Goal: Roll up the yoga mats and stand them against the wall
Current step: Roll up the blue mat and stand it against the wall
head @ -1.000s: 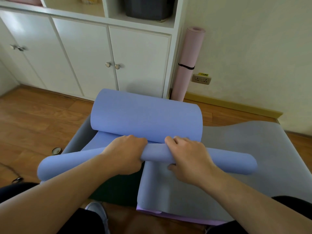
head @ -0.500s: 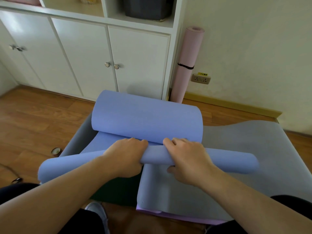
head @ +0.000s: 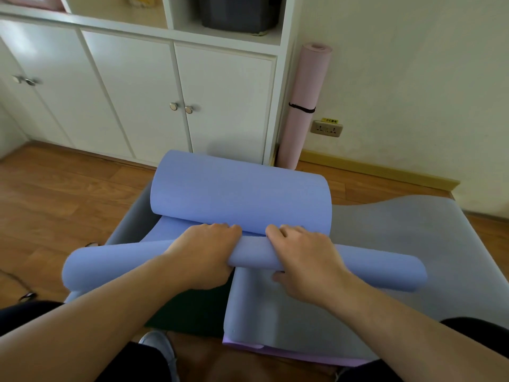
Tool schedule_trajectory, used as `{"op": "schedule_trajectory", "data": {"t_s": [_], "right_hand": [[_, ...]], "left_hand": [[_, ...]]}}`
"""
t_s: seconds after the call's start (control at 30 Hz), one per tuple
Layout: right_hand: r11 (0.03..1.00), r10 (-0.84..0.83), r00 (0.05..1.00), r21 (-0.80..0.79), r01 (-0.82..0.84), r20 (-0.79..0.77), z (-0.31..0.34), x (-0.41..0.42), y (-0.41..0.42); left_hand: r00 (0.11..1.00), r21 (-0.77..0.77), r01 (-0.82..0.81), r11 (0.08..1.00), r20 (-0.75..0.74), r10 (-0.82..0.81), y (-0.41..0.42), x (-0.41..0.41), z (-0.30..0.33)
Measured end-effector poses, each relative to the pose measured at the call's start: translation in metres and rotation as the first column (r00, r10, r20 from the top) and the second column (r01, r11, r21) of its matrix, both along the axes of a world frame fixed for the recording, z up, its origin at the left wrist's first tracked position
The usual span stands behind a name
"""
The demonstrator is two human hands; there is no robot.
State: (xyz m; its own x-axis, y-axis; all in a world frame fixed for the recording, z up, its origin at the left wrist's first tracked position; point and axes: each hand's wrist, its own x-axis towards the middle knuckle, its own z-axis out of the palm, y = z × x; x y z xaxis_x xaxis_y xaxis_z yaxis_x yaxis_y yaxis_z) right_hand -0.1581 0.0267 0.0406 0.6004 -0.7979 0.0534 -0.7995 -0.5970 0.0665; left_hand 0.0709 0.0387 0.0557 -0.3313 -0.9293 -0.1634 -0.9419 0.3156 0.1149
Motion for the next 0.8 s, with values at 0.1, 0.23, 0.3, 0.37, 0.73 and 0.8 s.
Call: {"op": "schedule_trajectory", "data": {"t_s": [0.1, 0.23, 0.3, 0.37, 0.73, 0.8], "right_hand": [[0.999, -0.015, 1.0, 0.038, 0.014, 0.026, 0.001, 0.003, 0.001], [0.982, -0.078, 0.995, 0.178, 0.065, 0.07, 0.005, -0.001, -0.006], [0.977, -0.078, 0.994, 0.204, 0.061, 0.08, 0.005, -0.002, -0.007], [0.984, -0.059, 0.995, 0.171, 0.044, 0.082, 0.005, -0.001, -0.004], [0.982, -0.093, 0.995, 0.17, 0.085, 0.041, 0.008, -0.002, -0.003], [0.981, -0.092, 0.994, 0.175, 0.082, 0.05, 0.008, -0.003, -0.002]], "left_hand": [[1.0, 0.0, 0.006, 1.0, -0.022, -0.006, 0.0, 0.002, 0.003], [0.997, -0.212, 0.082, 0.974, 0.029, -0.077, 0.006, -0.005, -0.003], [0.996, -0.226, 0.08, 0.971, 0.054, -0.069, 0.009, -0.01, -0.005], [0.998, -0.146, 0.041, 0.988, 0.051, -0.034, 0.008, -0.011, -0.005], [0.998, -0.192, 0.047, 0.98, 0.04, -0.04, 0.006, -0.012, -0.005], [0.998, -0.168, 0.034, 0.985, 0.052, -0.025, 0.006, -0.014, -0.007]]}}
